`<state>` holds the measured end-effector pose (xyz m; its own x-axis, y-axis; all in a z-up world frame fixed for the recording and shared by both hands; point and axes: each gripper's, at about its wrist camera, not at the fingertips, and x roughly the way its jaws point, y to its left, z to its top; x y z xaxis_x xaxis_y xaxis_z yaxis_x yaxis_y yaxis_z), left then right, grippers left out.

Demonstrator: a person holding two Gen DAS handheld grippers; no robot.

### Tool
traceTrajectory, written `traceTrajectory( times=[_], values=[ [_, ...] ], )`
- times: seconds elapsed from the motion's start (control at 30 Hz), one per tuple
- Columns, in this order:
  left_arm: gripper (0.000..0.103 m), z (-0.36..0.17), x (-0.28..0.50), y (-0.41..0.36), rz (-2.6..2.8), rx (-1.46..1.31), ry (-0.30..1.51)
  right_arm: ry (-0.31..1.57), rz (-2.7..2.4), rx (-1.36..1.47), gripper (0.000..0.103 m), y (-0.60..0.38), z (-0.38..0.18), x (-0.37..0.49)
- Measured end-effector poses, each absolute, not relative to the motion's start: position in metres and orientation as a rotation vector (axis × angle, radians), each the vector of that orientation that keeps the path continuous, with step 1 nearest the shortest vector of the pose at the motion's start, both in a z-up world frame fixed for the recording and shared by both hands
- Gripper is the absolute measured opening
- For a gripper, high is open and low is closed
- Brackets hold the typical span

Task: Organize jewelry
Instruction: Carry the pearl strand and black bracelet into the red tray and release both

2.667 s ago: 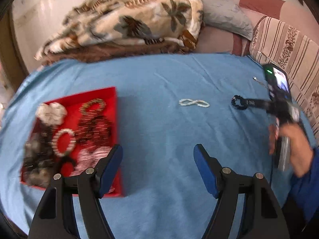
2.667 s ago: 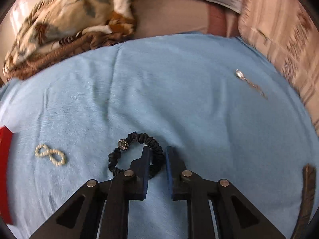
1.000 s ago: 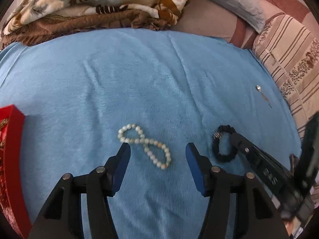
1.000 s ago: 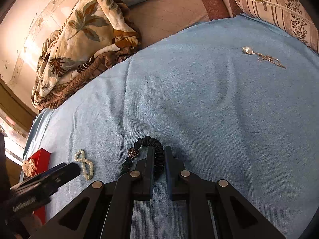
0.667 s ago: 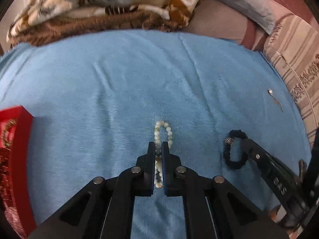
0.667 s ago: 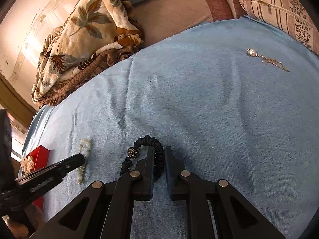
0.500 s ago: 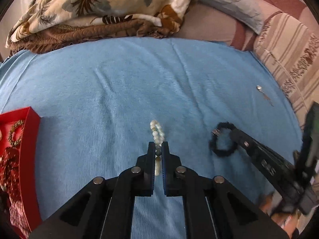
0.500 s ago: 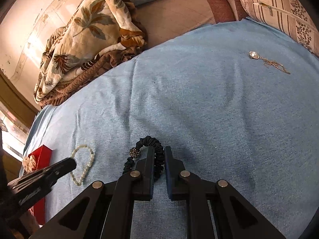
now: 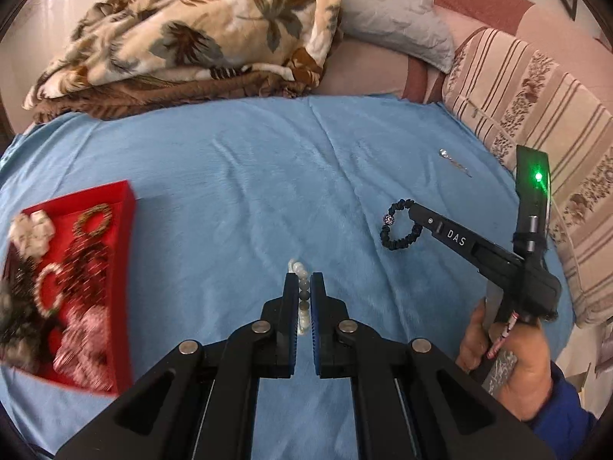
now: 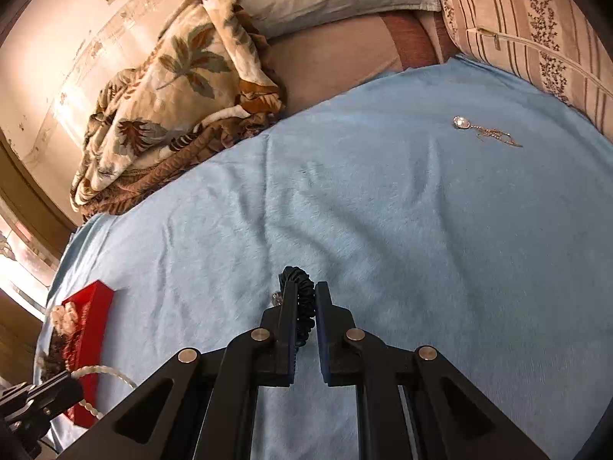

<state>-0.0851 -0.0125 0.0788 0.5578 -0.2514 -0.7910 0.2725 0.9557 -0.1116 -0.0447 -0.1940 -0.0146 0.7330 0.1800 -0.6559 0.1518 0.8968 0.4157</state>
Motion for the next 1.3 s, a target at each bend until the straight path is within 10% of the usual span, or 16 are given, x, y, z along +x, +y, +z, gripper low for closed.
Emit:
traceTrajectory(
  times=[1.3],
  values=[
    [0.006,0.12,-0.185,0.137,-0.028,-0.025,0.775,0.796,0.222,0.105,0.01,-0.029,0.043,-0.194]
  ],
)
